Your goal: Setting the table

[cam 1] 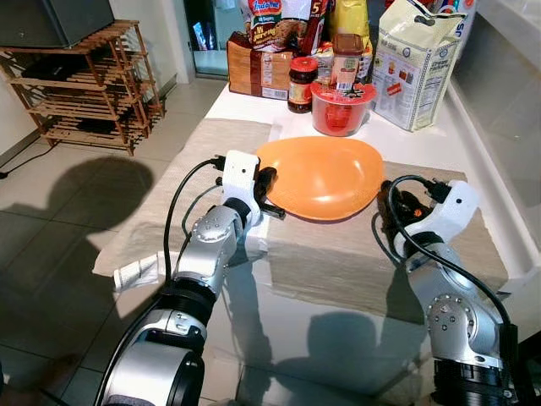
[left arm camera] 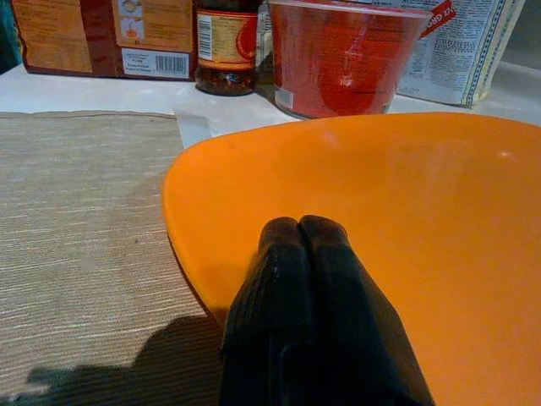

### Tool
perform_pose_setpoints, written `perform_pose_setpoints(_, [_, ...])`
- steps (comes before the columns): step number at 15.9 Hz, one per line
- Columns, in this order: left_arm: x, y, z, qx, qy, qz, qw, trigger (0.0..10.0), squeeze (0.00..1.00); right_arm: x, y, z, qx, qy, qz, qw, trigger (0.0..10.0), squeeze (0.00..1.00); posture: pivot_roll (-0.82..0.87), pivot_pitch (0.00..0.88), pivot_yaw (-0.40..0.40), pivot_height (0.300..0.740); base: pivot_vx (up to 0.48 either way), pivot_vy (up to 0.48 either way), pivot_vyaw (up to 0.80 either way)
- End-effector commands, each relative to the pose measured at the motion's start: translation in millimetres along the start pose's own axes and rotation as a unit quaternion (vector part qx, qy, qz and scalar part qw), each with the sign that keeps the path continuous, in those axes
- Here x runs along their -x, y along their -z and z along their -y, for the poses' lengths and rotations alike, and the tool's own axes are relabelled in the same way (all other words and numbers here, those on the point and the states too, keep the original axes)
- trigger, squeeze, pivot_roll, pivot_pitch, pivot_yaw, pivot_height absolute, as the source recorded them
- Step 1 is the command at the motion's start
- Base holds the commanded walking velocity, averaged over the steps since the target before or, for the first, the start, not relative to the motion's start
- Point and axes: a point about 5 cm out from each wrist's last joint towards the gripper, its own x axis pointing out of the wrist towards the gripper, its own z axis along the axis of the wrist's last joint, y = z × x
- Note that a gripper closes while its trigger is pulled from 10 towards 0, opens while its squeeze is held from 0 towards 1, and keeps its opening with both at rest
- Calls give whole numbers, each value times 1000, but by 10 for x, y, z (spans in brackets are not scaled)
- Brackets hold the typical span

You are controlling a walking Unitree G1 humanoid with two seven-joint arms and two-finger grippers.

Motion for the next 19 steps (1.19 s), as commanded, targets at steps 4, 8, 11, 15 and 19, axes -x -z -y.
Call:
perform_pose_setpoints(4, [96, 385, 14, 16, 0, -84, 996, 10000, 0, -30, -16, -6, 34, 14, -1, 999, 10000, 1000, -45, 0, 38, 722, 0, 0, 0])
perform_pose_setpoints(8, [92, 378, 18, 13, 3, -82, 997, 10000, 0, -34, -36, -122, 6, -20, 8, 1000, 10000, 1000, -42, 0, 37, 722, 0, 0, 0])
perform_pose_setpoints(11, [91, 377, 22, 11, 5, -81, 997, 10000, 0, -76, -14, -307, -38, -69, 0, 997, 10000, 0, -38, 0, 36, 722, 0, 0, 0])
perform_pose_setpoints(15, [88, 364, 20, 11, 6, -79, 997, 10000, 0, -166, 105, -343, -113, -65, -37, 991, 10000, 0, -28, 0, 35, 722, 0, 0, 0])
perform_pose_setpoints(19, [98, 360, -2, 8, 4, -78, 997, 10000, 0, -170, 16, -360, -17, -47, -7, 999, 10000, 0, -21, 0, 31, 722, 0, 0, 0])
